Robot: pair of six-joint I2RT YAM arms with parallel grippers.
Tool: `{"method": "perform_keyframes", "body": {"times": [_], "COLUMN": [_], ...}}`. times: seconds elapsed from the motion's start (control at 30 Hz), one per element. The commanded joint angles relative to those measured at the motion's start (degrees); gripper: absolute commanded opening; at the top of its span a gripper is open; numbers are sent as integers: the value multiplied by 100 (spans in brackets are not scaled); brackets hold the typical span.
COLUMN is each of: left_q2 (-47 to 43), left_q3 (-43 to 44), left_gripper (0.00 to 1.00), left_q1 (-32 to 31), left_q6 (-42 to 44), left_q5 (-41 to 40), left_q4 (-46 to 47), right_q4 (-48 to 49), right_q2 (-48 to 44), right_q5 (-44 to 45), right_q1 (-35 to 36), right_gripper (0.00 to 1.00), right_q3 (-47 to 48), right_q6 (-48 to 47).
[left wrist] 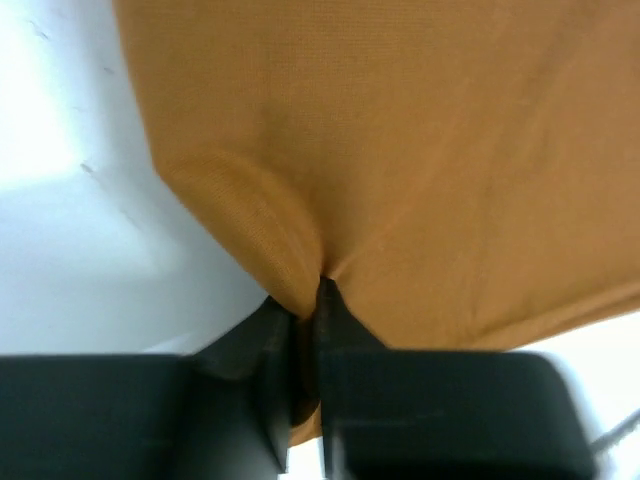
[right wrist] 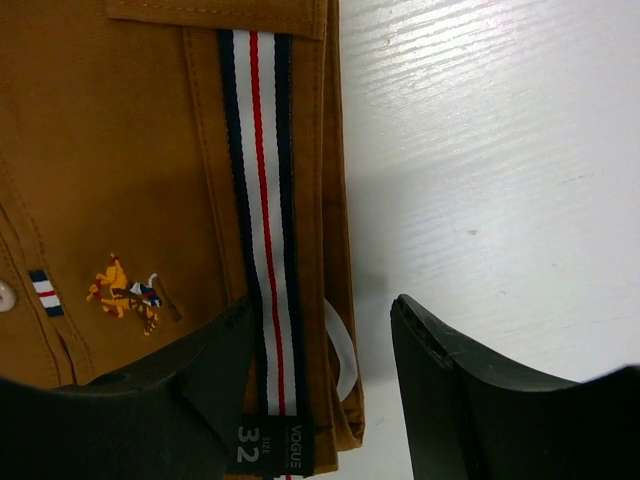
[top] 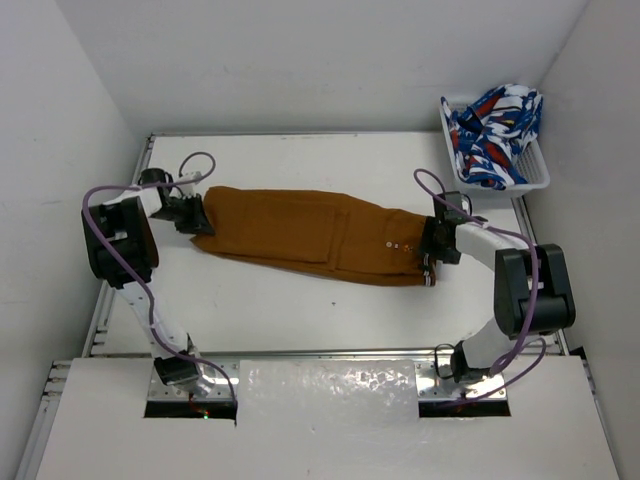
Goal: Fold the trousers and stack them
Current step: Fold the trousers
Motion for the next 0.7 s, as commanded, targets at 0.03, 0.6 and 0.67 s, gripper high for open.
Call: {"method": "perform_keyframes", "body": {"times": [0.03, 0.6, 0.67], "left_q2": [150, -1282, -1536], "left_q3": [-77, 3783, 3573], "left_gripper": [0, 0, 0], "left_q1": [-81, 597, 141], "left_q6": [255, 1486, 1574], "left_q5": [620, 408, 636], "left_q4": [-847, -3204, -3345], "right_q4": [248, 318, 388], "right_q2": [150, -298, -254], "right_q5": [-384, -348, -410], "right_q1": [26, 149, 245], "right_gripper": [56, 56, 56], "right_q3": [42, 174, 210], "right_q6": [218, -1, 78]}}
